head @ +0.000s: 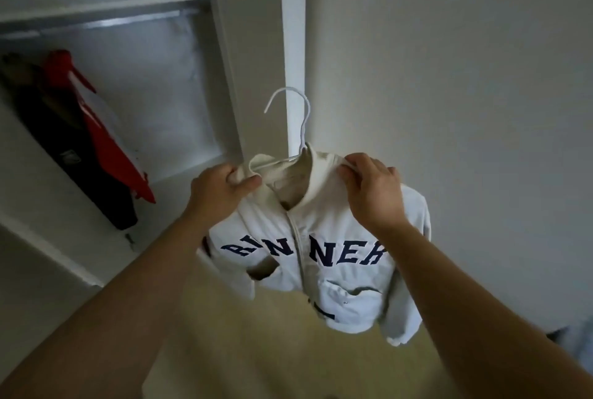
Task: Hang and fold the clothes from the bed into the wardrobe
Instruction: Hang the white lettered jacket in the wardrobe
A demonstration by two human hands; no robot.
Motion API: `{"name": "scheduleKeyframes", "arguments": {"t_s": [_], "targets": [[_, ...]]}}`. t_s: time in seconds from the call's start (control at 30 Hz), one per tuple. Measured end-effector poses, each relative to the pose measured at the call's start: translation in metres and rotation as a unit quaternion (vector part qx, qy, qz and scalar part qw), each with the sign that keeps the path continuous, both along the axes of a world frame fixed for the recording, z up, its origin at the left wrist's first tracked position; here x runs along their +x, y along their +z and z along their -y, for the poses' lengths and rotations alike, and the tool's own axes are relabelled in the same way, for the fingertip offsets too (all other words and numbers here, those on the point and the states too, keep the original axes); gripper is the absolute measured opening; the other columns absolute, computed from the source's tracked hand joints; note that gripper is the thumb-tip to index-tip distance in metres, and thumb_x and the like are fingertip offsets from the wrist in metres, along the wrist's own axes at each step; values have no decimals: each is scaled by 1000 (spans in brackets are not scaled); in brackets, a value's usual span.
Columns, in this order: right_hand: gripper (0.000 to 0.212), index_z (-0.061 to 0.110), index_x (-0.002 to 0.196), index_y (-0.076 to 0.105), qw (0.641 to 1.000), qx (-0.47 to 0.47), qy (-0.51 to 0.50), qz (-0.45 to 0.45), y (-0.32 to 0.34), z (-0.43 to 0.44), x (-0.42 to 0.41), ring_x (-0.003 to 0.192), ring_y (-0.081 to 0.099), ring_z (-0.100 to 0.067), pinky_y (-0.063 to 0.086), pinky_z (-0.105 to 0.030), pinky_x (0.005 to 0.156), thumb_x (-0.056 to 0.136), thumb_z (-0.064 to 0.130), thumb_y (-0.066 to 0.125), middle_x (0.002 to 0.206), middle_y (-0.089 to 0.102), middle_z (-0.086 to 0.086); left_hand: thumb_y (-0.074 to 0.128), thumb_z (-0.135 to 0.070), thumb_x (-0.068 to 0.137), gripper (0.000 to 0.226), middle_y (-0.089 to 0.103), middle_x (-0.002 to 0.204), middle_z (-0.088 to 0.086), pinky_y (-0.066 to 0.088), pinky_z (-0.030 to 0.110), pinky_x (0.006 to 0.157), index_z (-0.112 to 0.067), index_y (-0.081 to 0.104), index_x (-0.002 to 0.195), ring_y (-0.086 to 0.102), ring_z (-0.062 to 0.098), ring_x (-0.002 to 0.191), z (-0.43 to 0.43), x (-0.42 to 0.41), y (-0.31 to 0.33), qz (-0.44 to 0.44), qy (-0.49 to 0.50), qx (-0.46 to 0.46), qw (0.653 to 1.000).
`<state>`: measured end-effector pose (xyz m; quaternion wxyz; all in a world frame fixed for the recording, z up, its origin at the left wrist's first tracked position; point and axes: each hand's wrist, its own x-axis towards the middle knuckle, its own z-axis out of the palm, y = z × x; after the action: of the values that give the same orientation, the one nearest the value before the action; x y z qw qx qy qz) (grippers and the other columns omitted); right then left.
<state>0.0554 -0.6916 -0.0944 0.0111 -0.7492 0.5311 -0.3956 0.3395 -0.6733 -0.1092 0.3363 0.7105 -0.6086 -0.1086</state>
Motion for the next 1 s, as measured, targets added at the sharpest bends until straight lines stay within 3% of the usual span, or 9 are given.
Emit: {"name": "scheduleKeyframes", "arguments": {"t_s": [0.13,0.3,0.47,0.57,0.63,0.73,0.8,0.87,1.0], "targets": [[16,9,104,66,998,2,50,24,-7,61,50,83,63,-32,36,-39,81,100,22,57,90,70,-6,40,-82,75,63,47,61,-5,34,33,60,-19,43,64,47,18,59,34,38,-6,67,38,-28,997],[20,13,104,65,990,41,121,58,-13,139,114,81,63,-26,36,-37,84,102,29,53,89,70,-1,37,-68,94,50,54,78,-3,46,40,71,-21,48,81,54,22,75,82,71,4,159,72,-58,983],[22,20,102,63,975,56,202,69,-4,211,178,73,58,-18,29,-30,84,103,36,49,84,64,9,61,-20,98,17,72,95,8,52,38,83,-7,71,102,65,25,88,134,110,33,93,21,-105,990],[23,20,102,62,966,78,235,72,-2,246,212,76,60,-19,33,-31,87,103,39,49,86,67,5,71,-17,91,15,74,93,-3,47,13,76,-9,77,101,67,7,82,151,150,49,19,34,-54,998],[24,20,103,63,962,86,249,73,-4,266,234,78,62,-20,35,-31,90,103,39,49,87,69,4,75,-14,87,17,73,85,-15,46,6,72,-12,77,103,66,-6,76,160,180,50,-76,65,-39,994],[23,22,100,61,958,105,257,66,-7,293,274,76,61,-19,34,-32,90,102,40,48,84,65,6,74,-10,87,13,70,72,-20,46,5,65,-13,75,100,64,-11,67,183,219,43,-212,149,-118,959],[21,23,96,60,959,109,255,64,-10,309,305,73,60,-20,37,-35,90,102,39,48,80,63,8,73,-14,89,4,67,73,-17,44,9,65,-17,74,89,61,-7,65,206,242,35,-197,193,-131,952],[21,21,96,61,963,104,243,62,-14,325,334,74,61,-23,39,-37,89,102,37,50,81,65,5,69,-19,92,17,63,74,-16,40,10,64,-29,65,79,57,-5,66,229,268,24,-148,193,-108,964],[21,18,98,65,967,111,218,66,-26,354,381,71,64,-24,49,-44,86,101,35,54,78,67,3,66,-31,93,5,65,86,-17,41,5,62,-31,63,96,60,-5,76,267,319,10,-64,86,-17,994]]}}
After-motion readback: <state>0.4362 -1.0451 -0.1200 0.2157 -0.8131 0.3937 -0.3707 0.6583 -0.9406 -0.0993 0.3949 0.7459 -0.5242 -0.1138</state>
